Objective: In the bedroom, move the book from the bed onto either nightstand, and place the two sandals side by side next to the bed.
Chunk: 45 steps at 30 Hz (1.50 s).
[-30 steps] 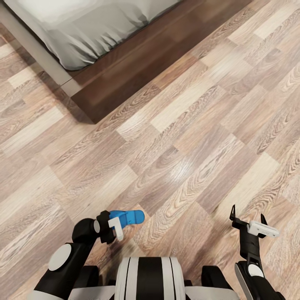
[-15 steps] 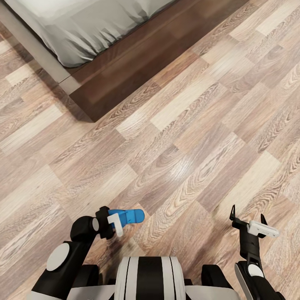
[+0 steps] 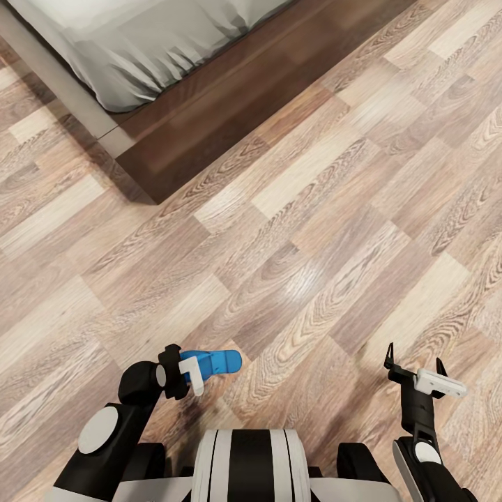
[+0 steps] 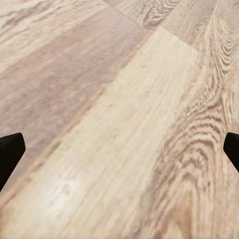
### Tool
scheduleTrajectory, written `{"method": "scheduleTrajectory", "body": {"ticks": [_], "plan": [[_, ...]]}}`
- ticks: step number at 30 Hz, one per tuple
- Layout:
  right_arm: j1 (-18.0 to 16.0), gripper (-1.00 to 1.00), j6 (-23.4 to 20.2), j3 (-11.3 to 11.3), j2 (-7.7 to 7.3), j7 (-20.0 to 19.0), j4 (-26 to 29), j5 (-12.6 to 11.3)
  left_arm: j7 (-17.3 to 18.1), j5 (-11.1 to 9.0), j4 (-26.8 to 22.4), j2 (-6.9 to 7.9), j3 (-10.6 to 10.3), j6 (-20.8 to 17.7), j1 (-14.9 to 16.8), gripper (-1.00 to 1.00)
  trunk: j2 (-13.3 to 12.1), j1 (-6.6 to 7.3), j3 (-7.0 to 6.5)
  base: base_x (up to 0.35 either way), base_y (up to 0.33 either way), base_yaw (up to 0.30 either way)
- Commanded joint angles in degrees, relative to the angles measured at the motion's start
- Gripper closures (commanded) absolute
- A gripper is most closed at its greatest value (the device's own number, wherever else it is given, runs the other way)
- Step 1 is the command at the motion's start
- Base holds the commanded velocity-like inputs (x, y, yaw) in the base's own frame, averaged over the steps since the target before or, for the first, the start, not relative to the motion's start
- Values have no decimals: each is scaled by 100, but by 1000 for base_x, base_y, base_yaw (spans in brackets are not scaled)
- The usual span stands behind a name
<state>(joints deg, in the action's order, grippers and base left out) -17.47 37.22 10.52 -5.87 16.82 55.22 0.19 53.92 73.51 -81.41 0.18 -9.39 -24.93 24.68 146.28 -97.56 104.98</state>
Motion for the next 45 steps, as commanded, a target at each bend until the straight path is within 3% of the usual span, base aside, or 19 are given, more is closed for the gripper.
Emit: {"method": "scheduleTrajectory", "body": {"ticks": [1, 10, 16, 20, 30, 45], "plan": [[-2, -100, 14, -7, -2, 23, -2, 5, 31, 24, -6, 1, -10, -47, 2, -100, 2, -2, 2, 0, 0, 0], [-2, -100, 14, -7, -2, 23, -2, 6, -28, 23, -2, -7, -17, -47, 4, -100, 5, -7, 2, 0, 0, 0], [-2, -100, 14, -7, -2, 22, -2, 7, -418, 23, 18, -25, -34, -47, 3, -100, 5, -7, 2, 0, 0, 0], [-2, -100, 14, -7, -2, 20, -1, 8, -634, 26, 124, -155, -41, -47, 3, -100, 5, -7, 2, 0, 0, 0], [-2, -100, 14, -7, -2, 23, 0, 8, -668, 25, 352, -281, -54, -42, 4, -100, 5, -7, 2, 0, 0, 0], [-2, -100, 14, -9, -2, 23, -1, 8, -672, 31, 389, -299, -52, -43, 8, -100, 14, -25, 2, 0, 0, 0]]}}
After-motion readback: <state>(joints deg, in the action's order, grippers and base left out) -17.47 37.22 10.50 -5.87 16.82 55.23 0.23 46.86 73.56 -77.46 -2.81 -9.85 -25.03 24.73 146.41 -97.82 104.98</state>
